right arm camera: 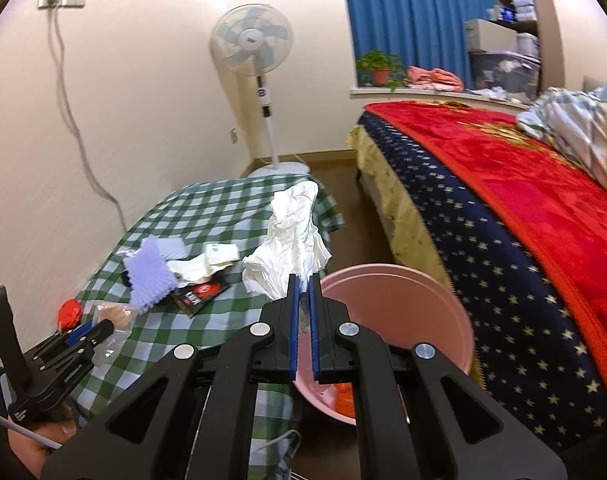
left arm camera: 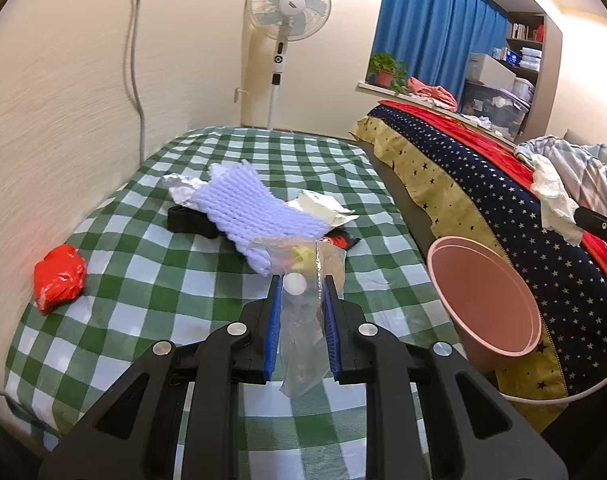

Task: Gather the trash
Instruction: 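Carry the white tissue and clear bag over the pink bucket with both grippers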

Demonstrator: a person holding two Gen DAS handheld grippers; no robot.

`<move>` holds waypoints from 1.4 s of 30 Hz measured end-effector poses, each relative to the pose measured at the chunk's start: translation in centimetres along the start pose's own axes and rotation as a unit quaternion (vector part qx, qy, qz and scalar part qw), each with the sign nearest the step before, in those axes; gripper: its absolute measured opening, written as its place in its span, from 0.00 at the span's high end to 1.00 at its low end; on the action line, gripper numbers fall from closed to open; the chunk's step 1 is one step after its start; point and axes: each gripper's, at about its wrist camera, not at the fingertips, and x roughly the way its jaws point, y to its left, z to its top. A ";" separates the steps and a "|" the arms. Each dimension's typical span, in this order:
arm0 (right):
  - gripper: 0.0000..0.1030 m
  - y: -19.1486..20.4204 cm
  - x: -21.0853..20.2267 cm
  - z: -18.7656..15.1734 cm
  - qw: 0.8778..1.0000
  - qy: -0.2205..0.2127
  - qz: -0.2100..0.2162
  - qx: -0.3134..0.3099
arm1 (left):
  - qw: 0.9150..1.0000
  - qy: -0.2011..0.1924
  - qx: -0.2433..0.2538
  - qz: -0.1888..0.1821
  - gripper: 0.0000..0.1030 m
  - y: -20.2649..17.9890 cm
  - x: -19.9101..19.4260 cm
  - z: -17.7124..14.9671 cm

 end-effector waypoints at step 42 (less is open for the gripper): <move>0.90 -7.0 3.9 -1.1 0.981 0.028 -0.170 0.083 | 0.968 0.033 0.147 -0.200 0.78 -17.1 11.1 3.7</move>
